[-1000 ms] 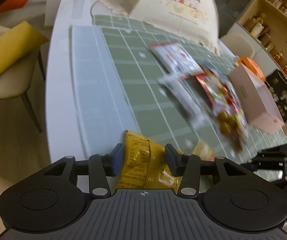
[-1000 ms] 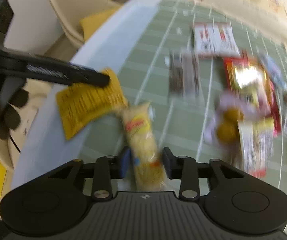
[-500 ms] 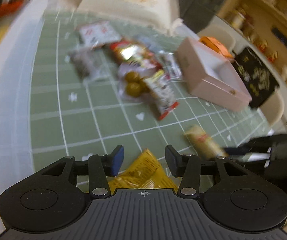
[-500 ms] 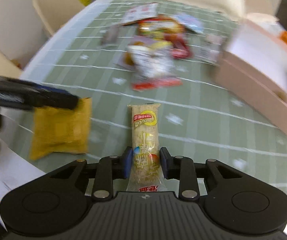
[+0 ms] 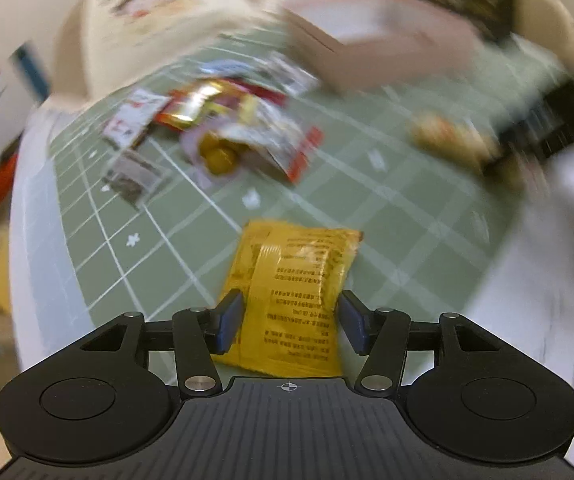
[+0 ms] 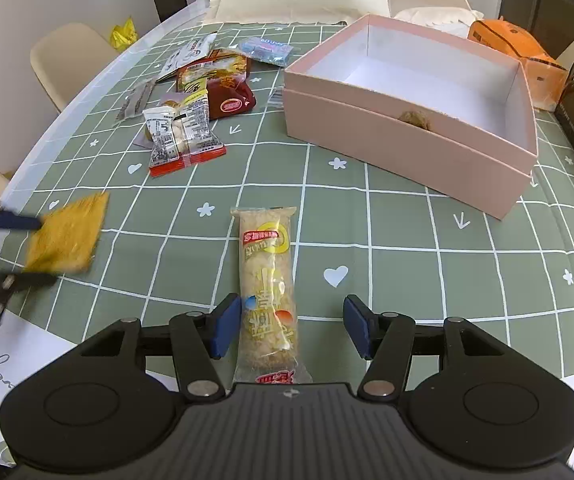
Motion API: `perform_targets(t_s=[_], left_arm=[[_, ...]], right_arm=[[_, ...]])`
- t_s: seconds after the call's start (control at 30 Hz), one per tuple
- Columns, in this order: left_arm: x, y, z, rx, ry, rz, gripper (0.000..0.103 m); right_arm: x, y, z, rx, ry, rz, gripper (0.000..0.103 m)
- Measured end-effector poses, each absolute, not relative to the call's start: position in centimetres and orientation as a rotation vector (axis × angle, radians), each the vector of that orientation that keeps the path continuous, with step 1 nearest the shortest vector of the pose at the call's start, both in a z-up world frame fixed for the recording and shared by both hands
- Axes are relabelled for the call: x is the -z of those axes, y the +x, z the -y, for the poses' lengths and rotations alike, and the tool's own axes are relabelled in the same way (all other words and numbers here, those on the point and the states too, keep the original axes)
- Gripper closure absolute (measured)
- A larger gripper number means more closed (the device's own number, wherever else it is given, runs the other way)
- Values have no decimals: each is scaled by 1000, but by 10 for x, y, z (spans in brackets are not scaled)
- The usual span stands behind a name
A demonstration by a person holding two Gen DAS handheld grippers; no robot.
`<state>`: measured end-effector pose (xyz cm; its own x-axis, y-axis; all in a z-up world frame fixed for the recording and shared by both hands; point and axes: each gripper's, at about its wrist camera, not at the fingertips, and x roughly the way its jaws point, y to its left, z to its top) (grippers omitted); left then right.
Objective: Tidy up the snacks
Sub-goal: 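Grasp the yellow wafer pack with the left tool while the right grasps the bread roll, then carry the wafer pack and bread roll into the pink box and release both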
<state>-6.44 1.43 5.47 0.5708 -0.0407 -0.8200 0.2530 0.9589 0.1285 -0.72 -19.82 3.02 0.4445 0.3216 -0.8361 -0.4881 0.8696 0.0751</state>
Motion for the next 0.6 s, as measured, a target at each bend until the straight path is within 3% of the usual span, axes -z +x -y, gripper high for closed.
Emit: perform_targets(t_s=[0.2, 0.37, 0.6], left_arm=[[-63, -40, -8, 300, -63, -990, 41], [-80, -43, -7, 230, -24, -909, 45], [-60, -23, -2, 145, -156, -1008, 45]], right_arm=[[-26, -11, 196, -490, -199, -996, 39], [-28, -13, 185, -506, -260, -979, 36], [-24, 2, 170, -494, -239, -990, 31]])
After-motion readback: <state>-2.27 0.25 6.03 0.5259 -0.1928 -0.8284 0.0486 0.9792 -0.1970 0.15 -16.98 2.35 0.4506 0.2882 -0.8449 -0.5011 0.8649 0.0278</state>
